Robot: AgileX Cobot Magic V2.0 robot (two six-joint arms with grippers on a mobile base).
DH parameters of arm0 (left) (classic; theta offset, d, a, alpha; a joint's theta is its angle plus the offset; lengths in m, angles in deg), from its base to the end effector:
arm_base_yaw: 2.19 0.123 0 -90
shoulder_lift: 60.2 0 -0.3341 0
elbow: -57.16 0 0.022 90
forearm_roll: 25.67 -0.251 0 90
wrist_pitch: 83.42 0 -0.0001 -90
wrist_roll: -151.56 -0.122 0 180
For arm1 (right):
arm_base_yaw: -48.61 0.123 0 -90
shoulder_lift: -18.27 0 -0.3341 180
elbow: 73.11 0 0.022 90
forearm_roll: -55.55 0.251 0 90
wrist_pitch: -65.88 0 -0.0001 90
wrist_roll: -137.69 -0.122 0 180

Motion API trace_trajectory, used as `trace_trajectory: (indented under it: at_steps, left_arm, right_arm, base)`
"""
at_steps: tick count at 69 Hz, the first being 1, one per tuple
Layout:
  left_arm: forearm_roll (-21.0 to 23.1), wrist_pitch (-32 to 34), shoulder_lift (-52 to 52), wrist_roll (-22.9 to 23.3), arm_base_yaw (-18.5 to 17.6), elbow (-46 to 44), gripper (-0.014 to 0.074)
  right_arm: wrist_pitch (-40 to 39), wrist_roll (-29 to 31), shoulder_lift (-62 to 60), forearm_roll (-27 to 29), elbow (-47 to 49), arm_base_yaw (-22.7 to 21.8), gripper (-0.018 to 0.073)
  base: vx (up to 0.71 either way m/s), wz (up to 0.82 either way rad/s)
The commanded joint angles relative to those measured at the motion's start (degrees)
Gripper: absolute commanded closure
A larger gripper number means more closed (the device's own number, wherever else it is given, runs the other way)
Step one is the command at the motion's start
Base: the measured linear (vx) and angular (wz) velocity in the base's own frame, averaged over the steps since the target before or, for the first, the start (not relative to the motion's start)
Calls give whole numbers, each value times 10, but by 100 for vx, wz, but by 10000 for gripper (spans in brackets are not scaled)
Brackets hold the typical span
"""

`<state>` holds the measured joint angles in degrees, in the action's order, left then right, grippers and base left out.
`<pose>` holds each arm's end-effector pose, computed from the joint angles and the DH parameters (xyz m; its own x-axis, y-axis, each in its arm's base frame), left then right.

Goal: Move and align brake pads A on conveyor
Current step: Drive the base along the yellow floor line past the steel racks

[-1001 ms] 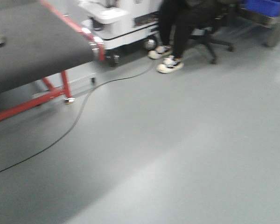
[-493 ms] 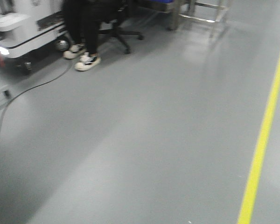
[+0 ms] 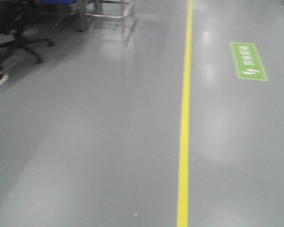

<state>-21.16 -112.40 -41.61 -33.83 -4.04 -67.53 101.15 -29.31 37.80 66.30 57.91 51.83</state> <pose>0.0371 -0.0059 0.2931 -0.2197 0.0323 -0.9750 0.0749 0.9971 0.0161 0.0278 0.0147 0.3191 -0.2174 -0.0850 -0.9724 -0.1768 0.9831 -0.0464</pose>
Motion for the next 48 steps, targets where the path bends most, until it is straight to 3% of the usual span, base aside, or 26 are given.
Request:
trace_trajectory:
  at_steps: [1,24,48]
  left_arm:
    - [6,40,9,0,-2,-14,164]
    - [6,40,9,0,-2,-14,164]
    - [6,40,9,0,-2,-14,164]
  right_arm:
    - [-43,3,7,1,15,-2,76]
    - [-43,3,7,2,15,-2,76]
    - [-43,3,7,2,15,-2,76]
  base:
    - [10,-74]
    - [15,-51]
    - [31,-4]
